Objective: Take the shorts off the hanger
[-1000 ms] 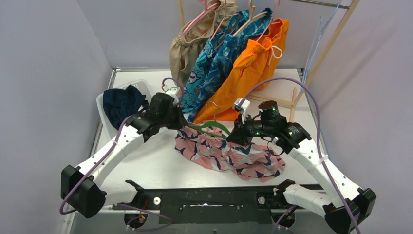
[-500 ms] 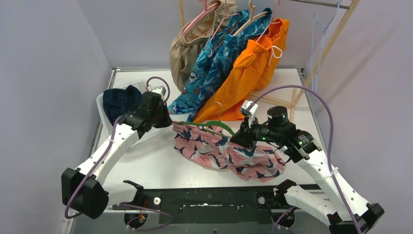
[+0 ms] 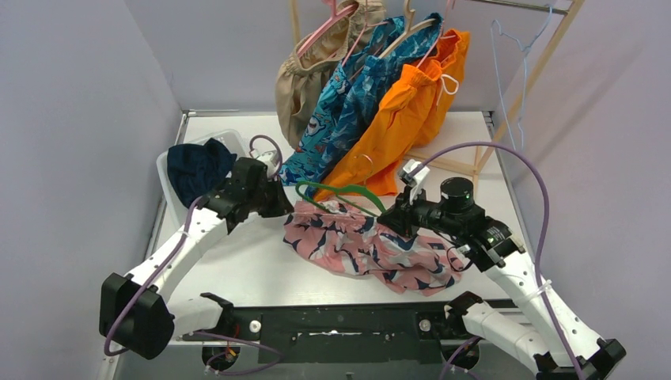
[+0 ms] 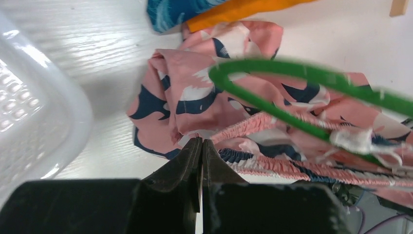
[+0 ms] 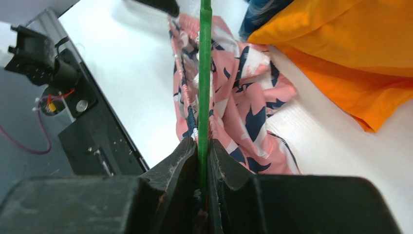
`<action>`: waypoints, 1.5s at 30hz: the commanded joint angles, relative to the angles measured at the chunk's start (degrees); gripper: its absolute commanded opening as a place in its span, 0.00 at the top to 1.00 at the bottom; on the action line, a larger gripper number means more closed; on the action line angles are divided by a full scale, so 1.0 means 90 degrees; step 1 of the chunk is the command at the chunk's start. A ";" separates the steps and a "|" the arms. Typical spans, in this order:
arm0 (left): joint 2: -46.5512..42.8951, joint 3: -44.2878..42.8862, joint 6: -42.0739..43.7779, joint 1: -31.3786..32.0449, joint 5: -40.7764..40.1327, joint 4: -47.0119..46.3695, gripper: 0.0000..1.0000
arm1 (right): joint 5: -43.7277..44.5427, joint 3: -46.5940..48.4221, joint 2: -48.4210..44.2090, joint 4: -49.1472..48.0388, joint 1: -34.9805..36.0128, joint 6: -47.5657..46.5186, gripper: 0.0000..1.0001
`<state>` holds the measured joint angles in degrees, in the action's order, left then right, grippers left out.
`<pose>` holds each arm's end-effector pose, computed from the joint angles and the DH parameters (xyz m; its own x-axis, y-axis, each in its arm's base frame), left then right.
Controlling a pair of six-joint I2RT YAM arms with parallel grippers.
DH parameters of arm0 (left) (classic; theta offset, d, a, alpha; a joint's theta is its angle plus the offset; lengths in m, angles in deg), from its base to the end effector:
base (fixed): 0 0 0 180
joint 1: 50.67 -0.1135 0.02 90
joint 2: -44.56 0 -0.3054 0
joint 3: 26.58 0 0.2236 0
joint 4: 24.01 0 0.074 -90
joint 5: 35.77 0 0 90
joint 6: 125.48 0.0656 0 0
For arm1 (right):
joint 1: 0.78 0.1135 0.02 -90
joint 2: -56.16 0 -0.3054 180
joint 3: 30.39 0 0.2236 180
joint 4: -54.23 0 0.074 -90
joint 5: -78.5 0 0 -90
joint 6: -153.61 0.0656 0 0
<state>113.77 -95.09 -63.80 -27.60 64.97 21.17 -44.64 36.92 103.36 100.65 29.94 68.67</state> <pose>0.2083 -0.1020 0.2969 -0.8207 -0.1571 -0.5494 0.1307 0.8844 -0.4480 0.1003 0.1013 0.3573 -0.4544 -0.1841 -0.8715 -0.8121 0.4876 0.3204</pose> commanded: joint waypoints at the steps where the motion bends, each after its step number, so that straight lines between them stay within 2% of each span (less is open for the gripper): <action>1: -0.0120 -0.0023 0.0056 0.0319 -0.0342 -0.0288 1.00 | 0.0793 0.0081 0.0021 -0.0865 -0.0122 0.0312 1.00; 2: -0.0142 -0.0003 -0.0020 0.0402 -0.0438 -0.0303 0.97 | 0.0800 0.0081 0.0063 -0.0890 -0.0120 0.0342 1.00; 8: -0.0739 0.0182 -0.0636 0.0549 -0.0640 -0.0793 0.64 | 0.0676 0.0078 0.0347 -0.0922 -0.0122 0.0452 1.00; 13: -0.1094 0.0156 -0.1171 0.0867 -0.0467 -0.1277 0.52 | 0.0501 0.0067 0.0522 -0.1122 -0.0092 0.0596 1.00; 15: -0.1206 0.0209 -0.1792 0.0980 -0.0147 -0.1844 0.47 | 0.0609 0.0080 0.0640 -0.1210 -0.0048 0.0705 1.00; 16: -0.1262 0.0309 -0.2138 0.1064 0.0025 -0.2312 0.41 | 0.0719 0.0085 0.0711 -0.1249 -0.0008 0.0786 1.00; 18: -0.1329 0.0522 -0.2752 0.1239 0.0141 -0.3233 0.35 | 0.0848 0.0102 0.0912 -0.1311 0.0115 0.0868 1.00; 24: -0.1035 0.0744 -0.4089 0.1507 0.0096 -0.4707 0.34 | 0.1555 0.0261 0.1381 -0.1572 0.0935 0.0937 1.00; 30: -0.1003 0.1094 -0.4822 0.1830 -0.0551 -0.4659 0.35 | 0.2039 0.0076 0.1378 -0.2323 0.1308 0.1183 1.00; 38: -0.1308 0.2011 -0.6491 0.1862 -0.1210 -0.5457 0.36 | 0.2582 0.0000 0.1607 -0.2696 0.1910 0.0988 1.00; 42: -0.1317 0.2229 -0.6999 0.1863 -0.1356 -0.6051 0.36 | 0.2804 -0.0194 0.1516 -0.2936 0.2096 0.0913 1.00; 45: -0.1449 0.2261 -0.7127 0.1865 -0.1385 -0.6109 0.36 | 0.2938 -0.0386 0.1387 -0.3104 0.2126 0.0935 1.00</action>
<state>103.41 -74.48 -122.88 -11.01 54.81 -25.45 -21.48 34.76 118.05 80.56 48.40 77.70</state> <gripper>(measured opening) 0.643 0.119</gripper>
